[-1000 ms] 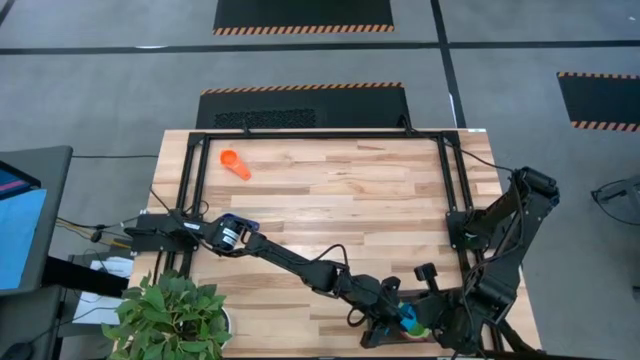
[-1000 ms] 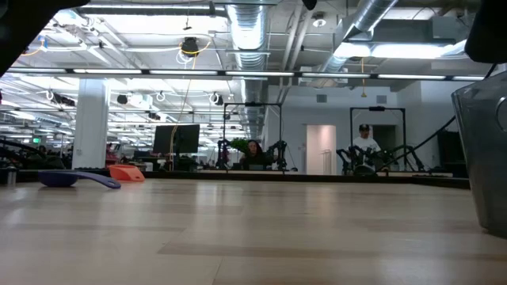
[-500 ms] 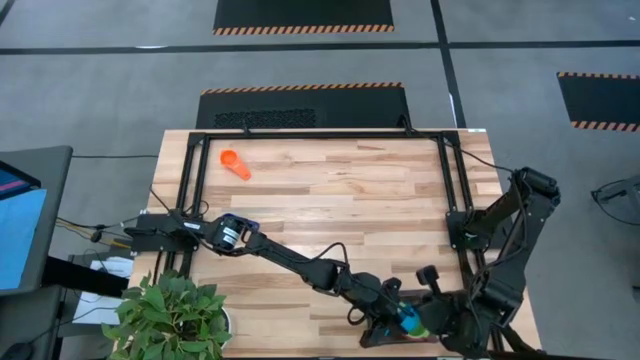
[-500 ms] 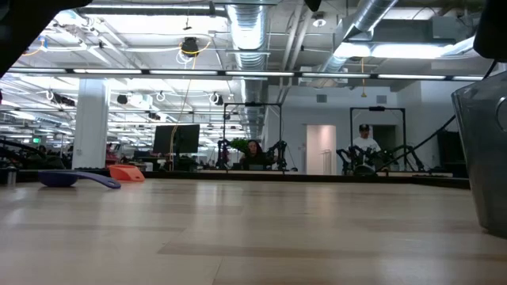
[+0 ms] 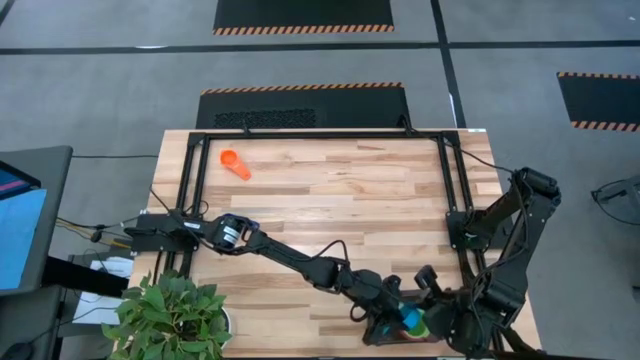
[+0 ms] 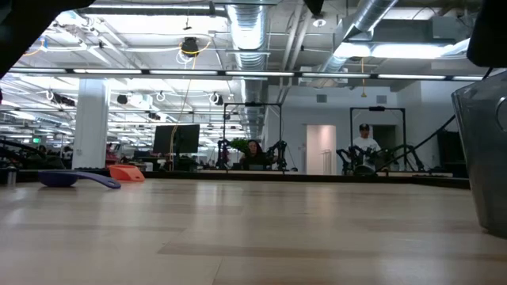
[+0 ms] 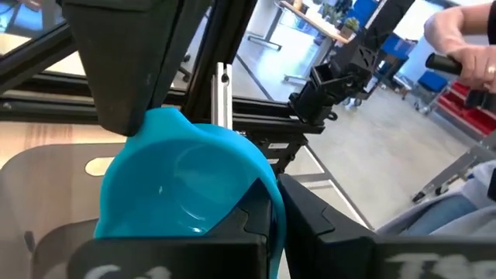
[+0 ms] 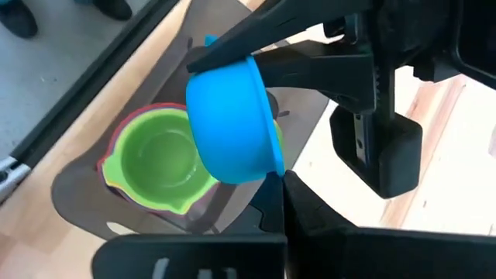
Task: Nest measuring cups in basket
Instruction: Stack the light blue measuring cup on top of the green measuring cup in the black bin
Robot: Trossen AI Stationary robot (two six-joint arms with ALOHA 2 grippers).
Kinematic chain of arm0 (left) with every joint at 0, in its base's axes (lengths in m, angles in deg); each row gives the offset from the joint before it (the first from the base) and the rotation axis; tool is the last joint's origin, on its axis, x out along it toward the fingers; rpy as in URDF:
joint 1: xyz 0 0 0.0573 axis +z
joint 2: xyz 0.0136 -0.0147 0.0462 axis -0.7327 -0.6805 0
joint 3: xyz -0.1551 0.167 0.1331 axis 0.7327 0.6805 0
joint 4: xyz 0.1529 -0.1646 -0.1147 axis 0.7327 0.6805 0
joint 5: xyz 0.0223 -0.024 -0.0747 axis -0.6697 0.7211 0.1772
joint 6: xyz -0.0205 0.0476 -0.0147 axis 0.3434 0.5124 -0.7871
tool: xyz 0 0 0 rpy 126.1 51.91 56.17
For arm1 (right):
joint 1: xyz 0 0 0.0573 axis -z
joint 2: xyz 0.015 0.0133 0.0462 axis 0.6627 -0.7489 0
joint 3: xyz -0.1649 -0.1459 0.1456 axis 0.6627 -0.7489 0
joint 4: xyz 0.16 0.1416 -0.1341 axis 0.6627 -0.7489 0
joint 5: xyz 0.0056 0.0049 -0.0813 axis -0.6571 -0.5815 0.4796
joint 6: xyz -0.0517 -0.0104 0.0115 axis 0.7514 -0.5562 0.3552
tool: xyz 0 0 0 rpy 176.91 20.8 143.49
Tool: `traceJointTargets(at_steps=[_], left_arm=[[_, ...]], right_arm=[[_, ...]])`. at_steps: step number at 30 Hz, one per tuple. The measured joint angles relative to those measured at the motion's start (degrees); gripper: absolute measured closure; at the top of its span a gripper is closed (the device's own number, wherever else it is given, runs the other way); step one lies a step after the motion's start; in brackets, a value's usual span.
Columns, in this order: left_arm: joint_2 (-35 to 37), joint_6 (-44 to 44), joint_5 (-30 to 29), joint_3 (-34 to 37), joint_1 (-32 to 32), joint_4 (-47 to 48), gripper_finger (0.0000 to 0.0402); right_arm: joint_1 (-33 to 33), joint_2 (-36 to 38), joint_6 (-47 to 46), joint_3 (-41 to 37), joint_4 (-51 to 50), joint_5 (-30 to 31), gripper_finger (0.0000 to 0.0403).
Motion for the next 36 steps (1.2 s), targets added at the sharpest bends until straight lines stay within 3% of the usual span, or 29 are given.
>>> traceJointTargets(at_steps=[3,11,17,25,36], left_arm=[[0.00,-1.31,0.02,-0.04,0.03,0.00,0.0390],[0.00,-8.64,1.03,-0.03,0.63,0.74,0.0301],[0.00,-12.88,4.40,-0.02,1.43,0.96,0.0259],[0.00,-23.52,14.42,-0.02,3.19,0.73,0.0246],[0.05,-22.58,21.03,-5.60,3.91,3.71,0.0245]], right_arm=[[-0.09,0.00,0.05,0.00,0.03,-0.41,0.0403],[-0.54,-0.02,-0.17,0.09,0.19,-0.97,0.0403],[-1.28,-0.02,-3.99,0.09,-0.59,0.06,0.0403],[-2.08,-0.02,-6.43,0.09,-2.46,3.43,0.0403],[-2.04,-0.02,-6.43,0.09,-3.13,3.45,0.0403]])
